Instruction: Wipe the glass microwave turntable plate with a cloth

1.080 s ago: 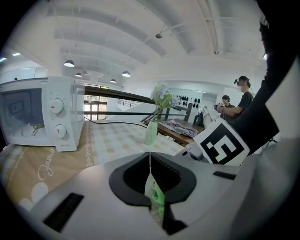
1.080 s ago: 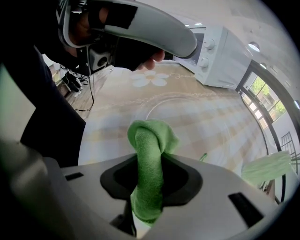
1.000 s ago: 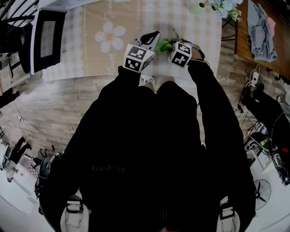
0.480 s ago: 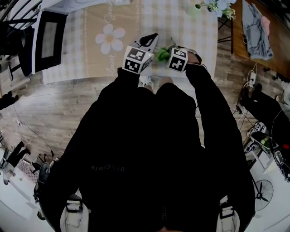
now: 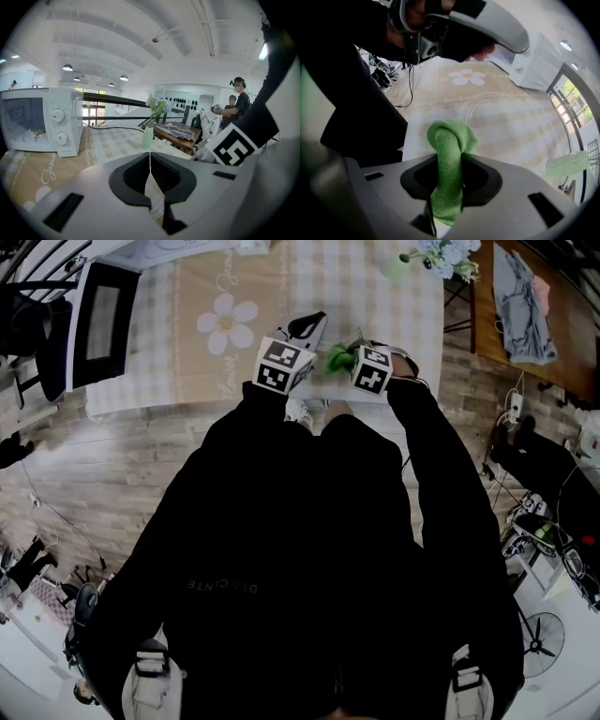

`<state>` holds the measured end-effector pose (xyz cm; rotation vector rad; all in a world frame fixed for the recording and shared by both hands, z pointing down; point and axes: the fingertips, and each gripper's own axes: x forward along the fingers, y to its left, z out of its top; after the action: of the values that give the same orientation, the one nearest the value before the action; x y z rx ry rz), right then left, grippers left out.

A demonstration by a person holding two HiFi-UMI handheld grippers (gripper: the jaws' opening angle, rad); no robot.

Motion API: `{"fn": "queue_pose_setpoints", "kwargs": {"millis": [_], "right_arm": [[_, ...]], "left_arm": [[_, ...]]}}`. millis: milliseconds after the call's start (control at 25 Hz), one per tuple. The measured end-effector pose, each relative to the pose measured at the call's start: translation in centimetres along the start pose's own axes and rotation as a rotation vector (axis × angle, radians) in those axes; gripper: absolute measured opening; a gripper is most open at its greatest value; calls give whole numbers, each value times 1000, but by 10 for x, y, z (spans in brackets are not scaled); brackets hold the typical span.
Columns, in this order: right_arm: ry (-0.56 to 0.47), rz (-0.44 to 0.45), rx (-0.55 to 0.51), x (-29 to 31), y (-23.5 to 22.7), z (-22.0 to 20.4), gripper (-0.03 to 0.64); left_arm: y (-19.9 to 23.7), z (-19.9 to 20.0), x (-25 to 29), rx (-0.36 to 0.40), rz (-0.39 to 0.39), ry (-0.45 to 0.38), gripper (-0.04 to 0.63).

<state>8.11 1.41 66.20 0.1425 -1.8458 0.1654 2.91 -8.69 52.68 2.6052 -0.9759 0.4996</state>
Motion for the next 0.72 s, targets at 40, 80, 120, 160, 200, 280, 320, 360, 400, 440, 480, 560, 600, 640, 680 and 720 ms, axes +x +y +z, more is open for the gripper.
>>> {"fn": "queue_pose_setpoints", "kwargs": {"millis": [40, 80, 120, 160, 200, 280, 320, 360, 400, 440, 480, 560, 600, 640, 680, 720], "right_arm": [[-13, -29, 8, -6, -11, 1, 126], [-24, -58, 17, -12, -22, 2, 127], [-32, -86, 27, -17, -34, 1, 127], [-38, -112, 36, -22, -46, 1, 126], [-43, -138, 44, -27, -59, -1, 127], [-48, -195, 53, -36, -84, -3, 127], [-50, -223, 57, -41, -96, -3, 127], [-54, -249, 61, -46, -108, -3, 129], [-58, -274, 66, -50, -119, -3, 129], [-62, -299, 71, -55, -130, -3, 129], [-66, -324, 75, -58, -141, -2, 129], [-75, -366, 79, -63, -162, -1, 129], [-79, -385, 80, -64, -172, -1, 129], [-81, -399, 79, -65, -181, -1, 129], [-81, -410, 77, -65, -188, 0, 129], [-80, -416, 73, -64, -195, 1, 129]], "left_arm": [[1, 1, 0, 1, 1, -2, 21], [2, 3, 1, 1, 1, -7, 21], [2, 5, 2, 1, 1, -10, 21], [3, 7, 4, 2, 2, -12, 21], [3, 9, 6, 4, 2, -12, 21], [5, 12, 9, 9, 5, -15, 21], [6, 15, 11, 10, 8, -17, 21], [7, 17, 13, 9, 11, -20, 21], [9, 20, 15, 8, 15, -23, 21], [10, 23, 17, 7, 18, -27, 21], [11, 27, 20, 7, 22, -29, 21], [15, 33, 26, 6, 28, -33, 21], [16, 36, 30, 6, 31, -35, 21], [18, 39, 33, 5, 34, -36, 21], [20, 41, 36, 5, 37, -36, 21], [22, 44, 39, 4, 40, -36, 21]]}}
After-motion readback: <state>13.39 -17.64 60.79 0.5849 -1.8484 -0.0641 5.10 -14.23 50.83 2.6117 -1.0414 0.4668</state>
